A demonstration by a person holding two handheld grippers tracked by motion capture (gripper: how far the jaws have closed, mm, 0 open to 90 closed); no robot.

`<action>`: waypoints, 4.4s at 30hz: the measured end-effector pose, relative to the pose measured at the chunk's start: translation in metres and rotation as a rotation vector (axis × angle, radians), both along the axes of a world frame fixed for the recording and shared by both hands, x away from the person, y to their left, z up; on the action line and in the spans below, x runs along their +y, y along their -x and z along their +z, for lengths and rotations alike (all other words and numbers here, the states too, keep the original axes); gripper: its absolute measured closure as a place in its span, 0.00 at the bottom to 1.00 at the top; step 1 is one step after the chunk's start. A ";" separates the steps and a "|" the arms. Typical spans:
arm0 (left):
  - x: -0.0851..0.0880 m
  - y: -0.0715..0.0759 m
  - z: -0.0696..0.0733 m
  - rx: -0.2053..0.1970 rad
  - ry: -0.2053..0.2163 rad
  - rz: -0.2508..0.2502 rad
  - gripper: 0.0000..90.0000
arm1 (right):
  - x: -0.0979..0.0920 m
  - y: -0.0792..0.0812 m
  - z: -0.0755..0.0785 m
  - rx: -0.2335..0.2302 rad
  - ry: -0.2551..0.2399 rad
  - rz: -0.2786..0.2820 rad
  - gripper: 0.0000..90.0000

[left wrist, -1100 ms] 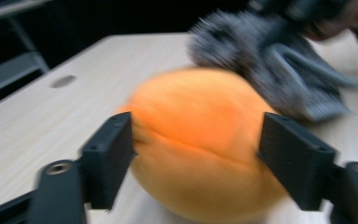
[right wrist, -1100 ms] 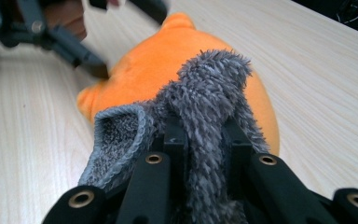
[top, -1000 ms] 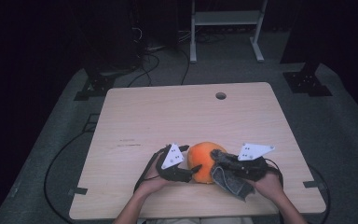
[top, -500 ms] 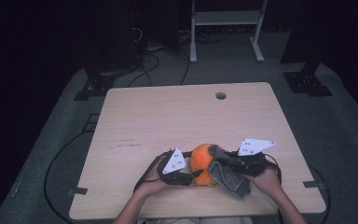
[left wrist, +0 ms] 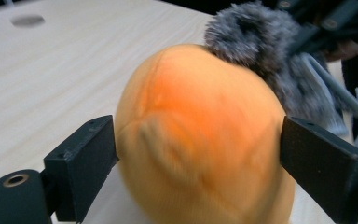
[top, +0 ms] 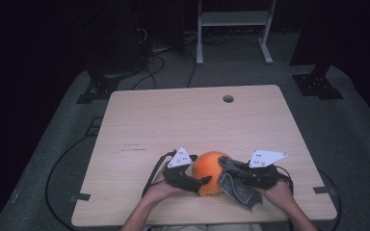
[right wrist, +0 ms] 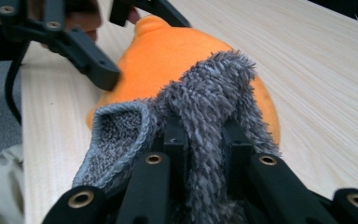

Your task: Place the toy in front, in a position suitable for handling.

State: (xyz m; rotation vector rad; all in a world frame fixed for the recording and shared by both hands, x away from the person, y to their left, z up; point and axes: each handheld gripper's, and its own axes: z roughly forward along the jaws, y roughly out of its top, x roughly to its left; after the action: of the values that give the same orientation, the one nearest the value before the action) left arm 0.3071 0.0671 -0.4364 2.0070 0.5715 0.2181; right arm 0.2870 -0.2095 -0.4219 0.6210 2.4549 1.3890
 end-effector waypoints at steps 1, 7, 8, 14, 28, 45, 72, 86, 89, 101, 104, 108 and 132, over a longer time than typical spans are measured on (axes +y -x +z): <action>-0.002 0.000 -0.001 0.009 -0.006 0.001 0.13 | 0.000 0.001 -0.001 -0.004 0.006 -0.002 0.84; -0.011 -0.003 0.010 -0.129 0.002 -0.057 0.39 | -0.015 -0.002 0.005 0.006 -0.012 -0.032 0.84; -0.014 -0.004 0.013 -0.180 -0.019 -0.076 0.40 | -0.017 -0.003 0.006 0.002 -0.009 -0.038 0.84; -0.011 -0.009 0.008 -0.243 -0.064 -0.160 0.39 | -0.020 -0.006 0.001 0.031 -0.023 -0.026 0.84; -0.012 -0.004 0.008 -0.088 -0.060 -0.111 0.14 | -0.007 -0.007 0.002 0.010 -0.078 -0.039 0.84; -0.020 -0.023 0.018 -0.221 -0.096 -0.236 0.31 | -0.007 -0.020 0.018 0.004 -0.151 -0.066 0.85; 0.007 0.014 0.000 -0.243 -0.097 -0.201 0.36 | -0.007 -0.017 0.018 0.044 -0.161 -0.034 0.85; -0.004 -0.003 0.001 -0.026 -0.091 -0.151 0.22 | -0.034 -0.013 -0.007 0.122 -0.114 -0.099 0.85; -0.004 -0.002 0.007 -0.106 -0.064 -0.157 0.34 | -0.039 -0.011 -0.007 0.123 -0.126 -0.110 0.85; 0.016 -0.030 0.019 -0.017 0.048 -0.112 0.15 | -0.005 -0.016 -0.005 0.070 -0.066 -0.096 0.85; 0.016 -0.026 0.016 -0.004 0.007 -0.093 0.16 | -0.001 -0.012 -0.004 0.070 -0.049 -0.068 0.85; 0.014 -0.020 0.009 -0.034 -0.021 -0.097 0.30 | 0.002 -0.006 0.003 0.036 -0.031 -0.072 0.85; 0.020 -0.028 0.006 0.168 -0.020 -0.055 0.07 | -0.016 -0.011 -0.018 0.070 -0.049 -0.120 0.85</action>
State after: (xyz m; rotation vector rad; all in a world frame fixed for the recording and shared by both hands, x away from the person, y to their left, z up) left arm 0.3350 0.0869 -0.4308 2.0699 0.6202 0.0216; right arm 0.2980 -0.2254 -0.4401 0.8268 2.3985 1.4073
